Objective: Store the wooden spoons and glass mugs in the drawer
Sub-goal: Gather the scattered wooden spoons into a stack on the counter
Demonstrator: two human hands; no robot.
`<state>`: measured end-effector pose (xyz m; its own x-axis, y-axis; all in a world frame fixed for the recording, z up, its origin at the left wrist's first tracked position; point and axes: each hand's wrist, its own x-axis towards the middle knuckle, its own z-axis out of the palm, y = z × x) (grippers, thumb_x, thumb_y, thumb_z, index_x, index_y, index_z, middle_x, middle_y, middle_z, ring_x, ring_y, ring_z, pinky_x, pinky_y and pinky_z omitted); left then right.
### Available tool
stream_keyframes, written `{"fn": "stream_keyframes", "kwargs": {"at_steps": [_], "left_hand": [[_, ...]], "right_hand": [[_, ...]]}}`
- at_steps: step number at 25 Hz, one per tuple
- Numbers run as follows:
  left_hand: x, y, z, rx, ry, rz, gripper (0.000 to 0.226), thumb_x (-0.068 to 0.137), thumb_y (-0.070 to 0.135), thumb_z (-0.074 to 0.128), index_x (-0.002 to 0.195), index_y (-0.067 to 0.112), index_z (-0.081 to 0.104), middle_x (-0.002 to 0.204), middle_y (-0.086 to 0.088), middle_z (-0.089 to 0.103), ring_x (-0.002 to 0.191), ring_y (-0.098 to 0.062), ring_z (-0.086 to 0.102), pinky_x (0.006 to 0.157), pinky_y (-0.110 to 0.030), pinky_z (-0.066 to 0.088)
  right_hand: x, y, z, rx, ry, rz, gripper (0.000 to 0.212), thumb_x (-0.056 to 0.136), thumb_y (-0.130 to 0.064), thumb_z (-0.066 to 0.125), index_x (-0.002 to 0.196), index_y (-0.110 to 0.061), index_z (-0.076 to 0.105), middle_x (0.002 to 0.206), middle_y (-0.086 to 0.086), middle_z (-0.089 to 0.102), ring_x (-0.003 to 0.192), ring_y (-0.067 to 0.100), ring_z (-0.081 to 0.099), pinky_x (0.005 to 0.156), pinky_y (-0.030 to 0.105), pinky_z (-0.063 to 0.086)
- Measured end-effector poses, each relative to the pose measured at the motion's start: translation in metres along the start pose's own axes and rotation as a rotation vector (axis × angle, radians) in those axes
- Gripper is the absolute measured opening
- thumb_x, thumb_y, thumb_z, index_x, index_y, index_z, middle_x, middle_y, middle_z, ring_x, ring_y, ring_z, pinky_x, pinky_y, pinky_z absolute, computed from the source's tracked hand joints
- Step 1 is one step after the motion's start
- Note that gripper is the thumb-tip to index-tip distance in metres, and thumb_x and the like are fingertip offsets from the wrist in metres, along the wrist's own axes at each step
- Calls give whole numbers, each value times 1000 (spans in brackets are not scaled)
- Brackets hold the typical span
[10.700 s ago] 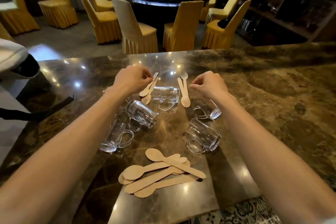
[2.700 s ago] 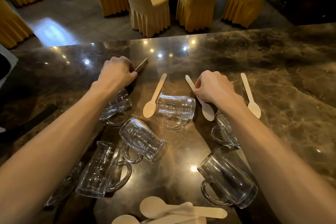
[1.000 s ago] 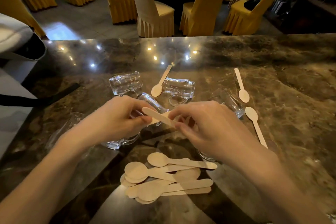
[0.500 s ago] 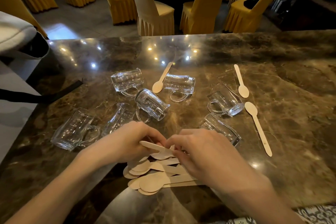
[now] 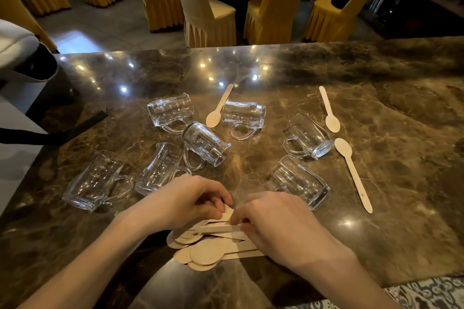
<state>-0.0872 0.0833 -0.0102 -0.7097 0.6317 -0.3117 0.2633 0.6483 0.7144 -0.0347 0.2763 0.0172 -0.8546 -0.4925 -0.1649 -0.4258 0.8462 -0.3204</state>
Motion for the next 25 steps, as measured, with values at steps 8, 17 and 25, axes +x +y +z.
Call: {"fn": "stream_keyframes", "kwargs": {"at_steps": [8, 17, 25], "left_hand": [[2, -1, 1, 29, -10, -6, 21, 84, 25, 67, 100, 38, 64, 84, 26, 66, 80, 8, 62, 76, -9, 46], [1, 3, -1, 165, -54, 60, 18, 89, 32, 58, 103, 41, 65, 95, 22, 63, 88, 8, 57, 79, -13, 46], [20, 27, -53, 99, 149, 97, 30, 79, 53, 52, 103, 40, 65, 93, 18, 67, 79, 6, 60, 69, -8, 46]], "right_hand": [[4, 3, 6, -1, -17, 21, 23, 92, -27, 47, 107, -33, 63, 105, -8, 60, 99, 22, 59, 72, 32, 42], [5, 5, 8, 28, -13, 23, 20, 92, -31, 49, 107, -34, 62, 106, -11, 60, 100, 18, 59, 70, 29, 40], [20, 51, -42, 85, 214, 189, 10, 84, -43, 63, 92, -38, 67, 89, -18, 67, 85, 7, 61, 73, 30, 52]]}}
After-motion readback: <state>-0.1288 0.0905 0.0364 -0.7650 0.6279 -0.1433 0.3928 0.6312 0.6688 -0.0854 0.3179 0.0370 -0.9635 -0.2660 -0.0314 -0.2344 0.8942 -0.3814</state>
